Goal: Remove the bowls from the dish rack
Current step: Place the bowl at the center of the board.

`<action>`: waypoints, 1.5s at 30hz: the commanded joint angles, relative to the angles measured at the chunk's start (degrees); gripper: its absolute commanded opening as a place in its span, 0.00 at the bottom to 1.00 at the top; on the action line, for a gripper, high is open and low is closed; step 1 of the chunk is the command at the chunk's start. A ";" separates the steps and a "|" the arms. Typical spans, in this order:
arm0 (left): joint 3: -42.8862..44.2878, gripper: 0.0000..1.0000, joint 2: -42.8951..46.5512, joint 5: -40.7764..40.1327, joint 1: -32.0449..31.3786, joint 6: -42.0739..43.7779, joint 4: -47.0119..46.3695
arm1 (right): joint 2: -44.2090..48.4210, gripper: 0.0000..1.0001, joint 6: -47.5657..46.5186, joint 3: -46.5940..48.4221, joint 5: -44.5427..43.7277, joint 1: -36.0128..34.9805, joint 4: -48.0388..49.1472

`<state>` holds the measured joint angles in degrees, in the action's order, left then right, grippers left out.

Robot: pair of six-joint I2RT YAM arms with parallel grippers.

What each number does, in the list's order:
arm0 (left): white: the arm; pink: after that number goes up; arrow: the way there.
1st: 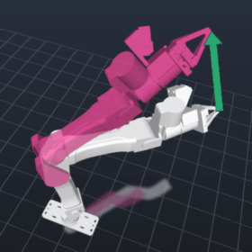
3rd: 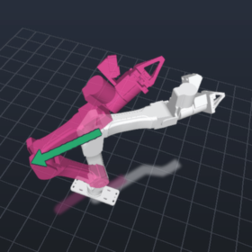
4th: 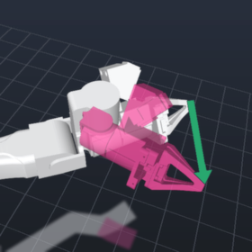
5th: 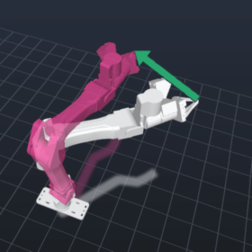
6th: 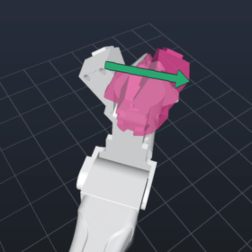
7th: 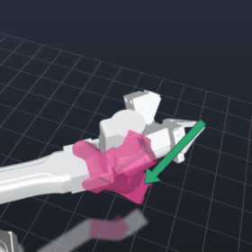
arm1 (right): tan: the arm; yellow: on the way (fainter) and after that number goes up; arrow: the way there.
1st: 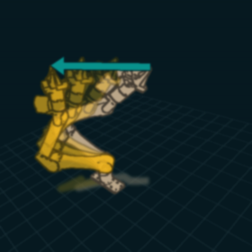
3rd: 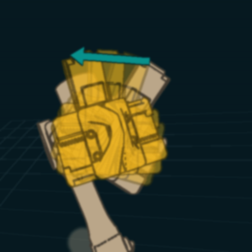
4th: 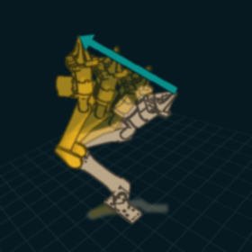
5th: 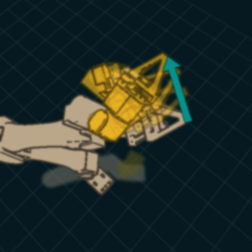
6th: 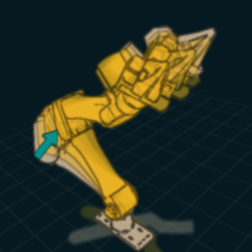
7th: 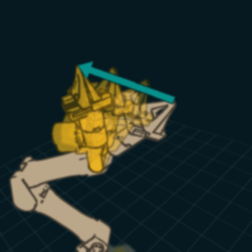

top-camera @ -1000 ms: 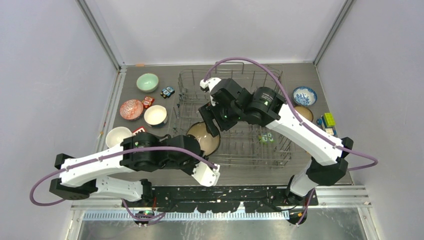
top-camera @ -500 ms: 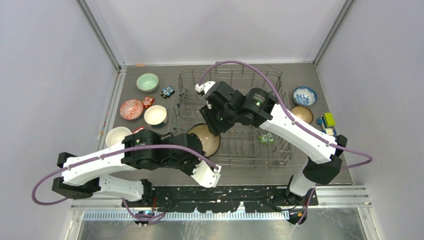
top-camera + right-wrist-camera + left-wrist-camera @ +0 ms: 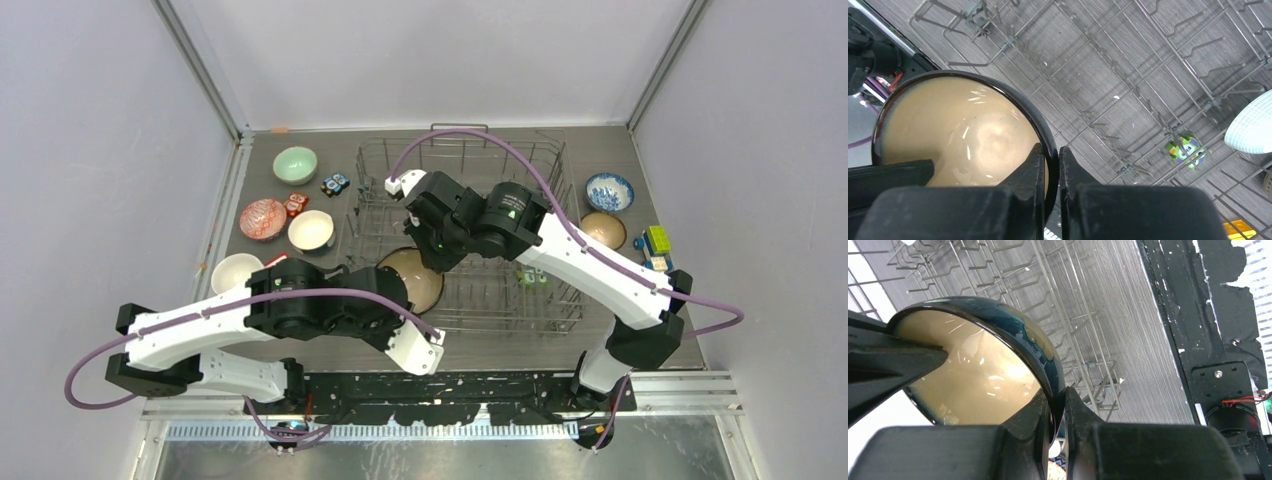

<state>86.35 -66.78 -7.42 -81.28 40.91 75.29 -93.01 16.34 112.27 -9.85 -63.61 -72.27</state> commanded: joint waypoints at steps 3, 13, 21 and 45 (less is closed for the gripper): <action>1.88 0.10 2.48 -4.17 -0.20 -0.77 -9.54 | 2.49 0.01 0.50 -1.27 -0.27 -0.27 1.86; -0.25 0.78 3.71 -16.71 -0.20 -4.80 -16.30 | 9.66 0.01 2.39 -7.82 -11.87 0.22 9.61; -8.74 1.00 10.02 -24.24 -0.24 -6.75 -31.50 | 20.83 0.01 4.46 -13.45 -17.75 8.26 13.43; -14.06 1.00 5.64 -10.75 47.17 -66.62 -38.09 | 44.46 0.01 13.59 -27.19 -25.23 28.29 13.29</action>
<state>69.67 -60.71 -27.73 -43.05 -8.45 33.54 -50.83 24.25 85.89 -37.78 -35.44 -67.26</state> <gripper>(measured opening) 0.996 0.127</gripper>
